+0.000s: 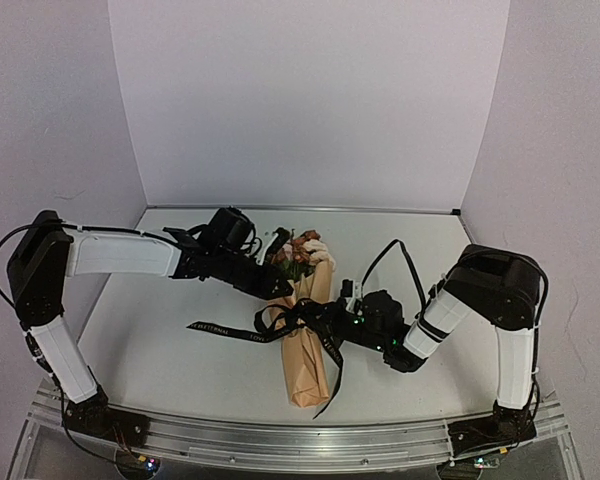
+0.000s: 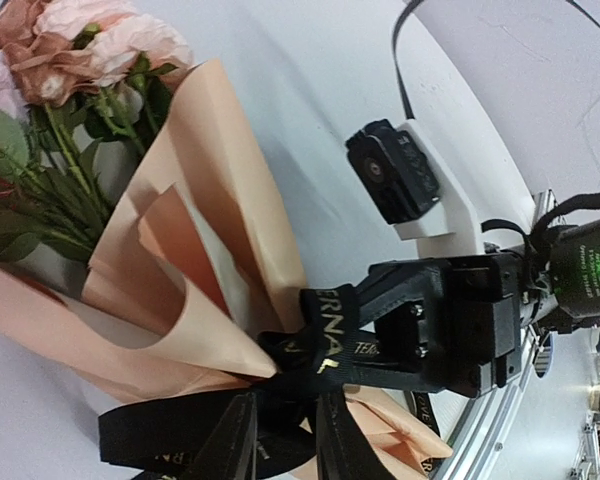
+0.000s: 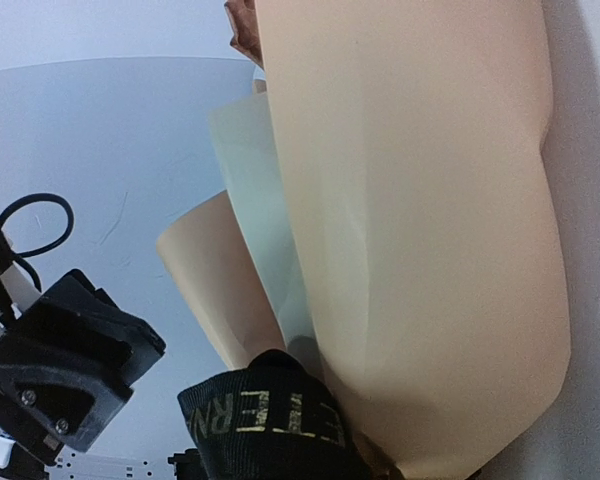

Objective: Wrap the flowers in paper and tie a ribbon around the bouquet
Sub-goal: Cross the half-tied ribbon over the folded bouquet.

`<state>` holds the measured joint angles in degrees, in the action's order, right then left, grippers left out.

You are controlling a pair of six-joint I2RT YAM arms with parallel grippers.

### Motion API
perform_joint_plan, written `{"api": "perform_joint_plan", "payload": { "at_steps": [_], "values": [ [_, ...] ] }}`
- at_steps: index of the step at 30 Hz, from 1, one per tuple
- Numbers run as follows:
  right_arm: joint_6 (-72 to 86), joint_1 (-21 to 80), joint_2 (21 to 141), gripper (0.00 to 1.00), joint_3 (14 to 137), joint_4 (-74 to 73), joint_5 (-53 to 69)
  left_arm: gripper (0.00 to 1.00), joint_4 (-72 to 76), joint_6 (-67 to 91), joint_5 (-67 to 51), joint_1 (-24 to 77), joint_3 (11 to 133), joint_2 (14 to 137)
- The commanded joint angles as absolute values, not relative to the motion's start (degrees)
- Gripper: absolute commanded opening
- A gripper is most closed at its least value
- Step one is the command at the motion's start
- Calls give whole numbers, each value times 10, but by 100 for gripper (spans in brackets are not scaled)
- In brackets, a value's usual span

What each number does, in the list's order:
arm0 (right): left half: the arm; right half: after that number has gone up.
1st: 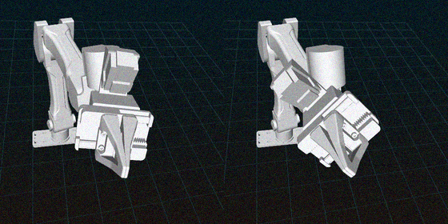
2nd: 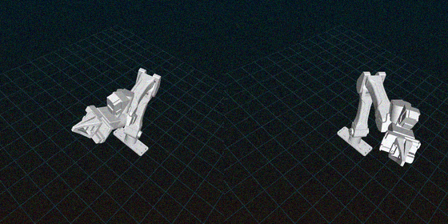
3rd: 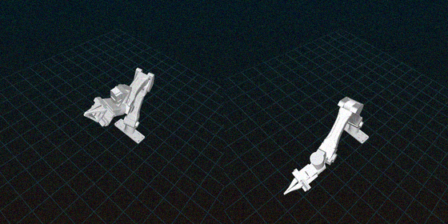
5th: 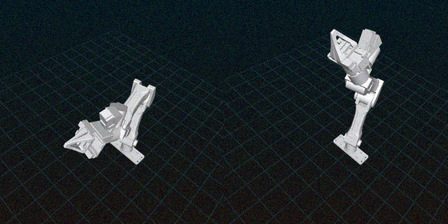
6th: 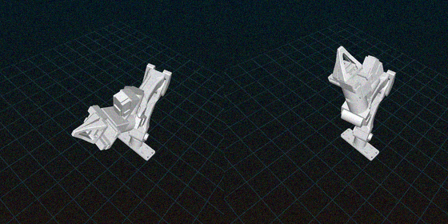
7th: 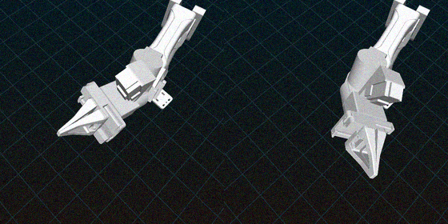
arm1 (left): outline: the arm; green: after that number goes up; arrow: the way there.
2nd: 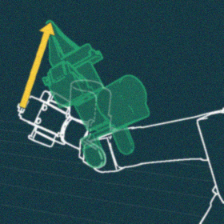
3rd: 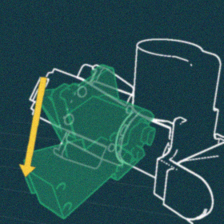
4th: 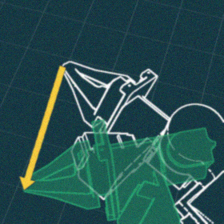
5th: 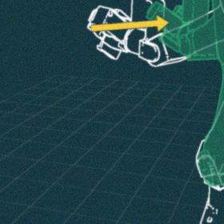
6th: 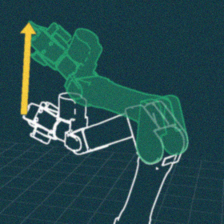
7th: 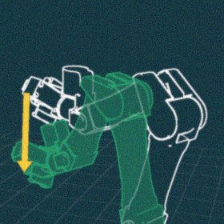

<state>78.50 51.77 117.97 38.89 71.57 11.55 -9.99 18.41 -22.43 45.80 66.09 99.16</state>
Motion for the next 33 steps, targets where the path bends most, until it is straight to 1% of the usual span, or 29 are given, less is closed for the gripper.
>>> {"api": "perform_joint_plan", "payload": {
  "at_steps": [1,7,15,29,33],
  "values": [
    [787,515,1184,0,402,741,119,19,-139,181,-201,448,711,1024],
    [776,515,1171,0,402,725,118,17,-179,172,-216,449,769,1079],
    [757,515,1152,0,402,689,116,15,-208,154,-238,472,808,1106],
    [745,515,1138,0,405,654,104,12,-187,152,-264,494,780,1086],
    [735,515,1139,0,417,655,105,10,-186,152,-264,494,772,1087]
  ]
}}
